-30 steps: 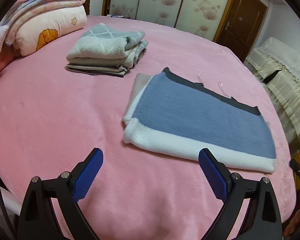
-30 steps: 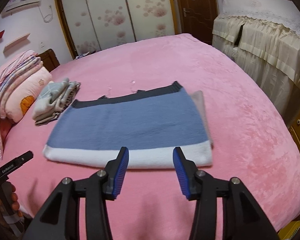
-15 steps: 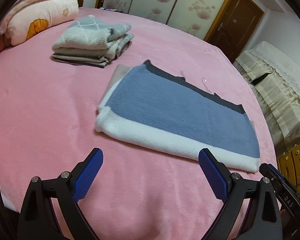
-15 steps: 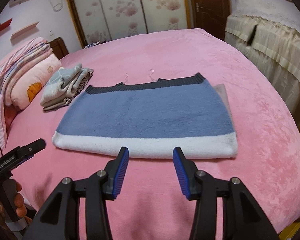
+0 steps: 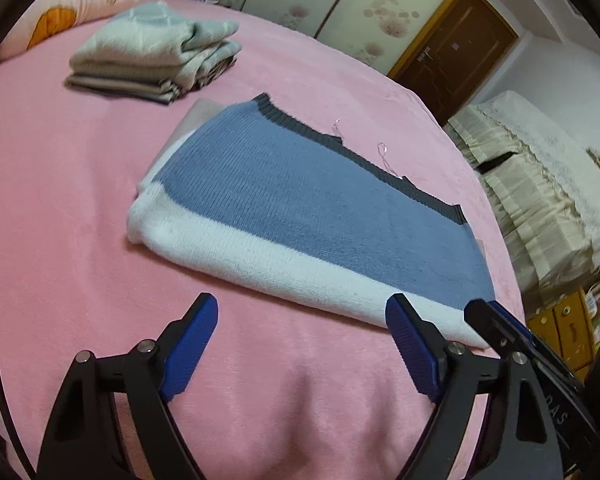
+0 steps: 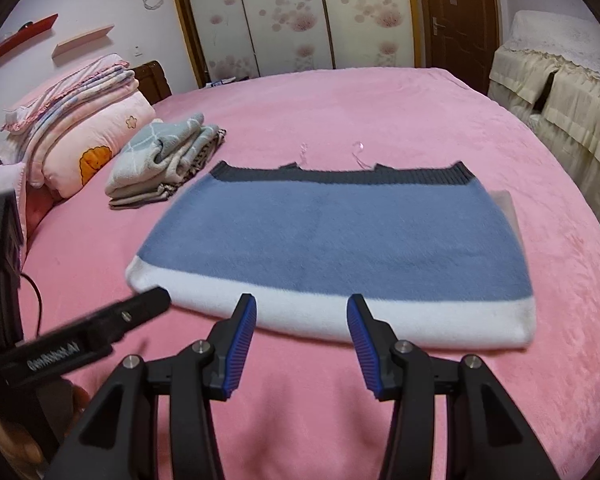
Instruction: Fold small clothes
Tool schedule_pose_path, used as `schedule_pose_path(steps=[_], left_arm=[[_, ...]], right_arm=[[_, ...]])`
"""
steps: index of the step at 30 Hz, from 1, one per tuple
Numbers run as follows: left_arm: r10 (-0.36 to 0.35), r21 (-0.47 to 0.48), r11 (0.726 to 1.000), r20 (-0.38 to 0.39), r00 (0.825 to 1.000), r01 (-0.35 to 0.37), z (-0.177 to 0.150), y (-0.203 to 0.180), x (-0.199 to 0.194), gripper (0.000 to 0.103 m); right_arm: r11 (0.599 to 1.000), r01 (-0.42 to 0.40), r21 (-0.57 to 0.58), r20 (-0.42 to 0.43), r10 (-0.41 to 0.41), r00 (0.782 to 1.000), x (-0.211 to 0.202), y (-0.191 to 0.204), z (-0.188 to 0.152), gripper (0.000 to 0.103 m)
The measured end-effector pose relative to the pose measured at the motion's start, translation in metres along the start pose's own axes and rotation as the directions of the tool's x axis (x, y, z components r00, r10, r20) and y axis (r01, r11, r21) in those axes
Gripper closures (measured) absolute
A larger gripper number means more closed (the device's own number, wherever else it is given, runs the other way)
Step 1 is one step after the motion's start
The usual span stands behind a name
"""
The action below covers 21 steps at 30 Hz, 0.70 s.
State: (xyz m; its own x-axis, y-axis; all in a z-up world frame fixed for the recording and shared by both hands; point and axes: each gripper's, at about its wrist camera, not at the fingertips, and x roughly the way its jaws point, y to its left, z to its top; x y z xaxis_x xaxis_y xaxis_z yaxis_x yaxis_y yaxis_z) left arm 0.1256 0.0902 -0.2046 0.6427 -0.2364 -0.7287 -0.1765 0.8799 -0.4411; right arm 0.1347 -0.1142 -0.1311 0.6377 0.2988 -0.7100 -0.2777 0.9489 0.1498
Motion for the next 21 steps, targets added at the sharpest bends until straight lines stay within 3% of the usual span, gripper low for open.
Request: schedule_pose_path(steps=[9,15,21], left_arm=[[-0.109,-0.144,0.985,-0.059,0.992,0.1,-0.007,0.036,0.025,0.018],[-0.18,-0.242,0.956,-0.044,0.983,0.164,-0.006,0.056,0.044,0.018],[-0.221,-0.307,0.929,-0.002,0.975,0.209,0.001,0.069,0.061,0.018]], right_arm=[[1.0,0.017,0.002,0.018,-0.017,1.0,0.022,0.0,0.005,0.056],[0.999,0.034,0.007,0.012,-0.034,0.999,0.037,-0.003,0.009,0.066],[0.999,0.03,0.024,-0.004,-0.03,1.0,0.05,-0.003,0.008,0.067]])
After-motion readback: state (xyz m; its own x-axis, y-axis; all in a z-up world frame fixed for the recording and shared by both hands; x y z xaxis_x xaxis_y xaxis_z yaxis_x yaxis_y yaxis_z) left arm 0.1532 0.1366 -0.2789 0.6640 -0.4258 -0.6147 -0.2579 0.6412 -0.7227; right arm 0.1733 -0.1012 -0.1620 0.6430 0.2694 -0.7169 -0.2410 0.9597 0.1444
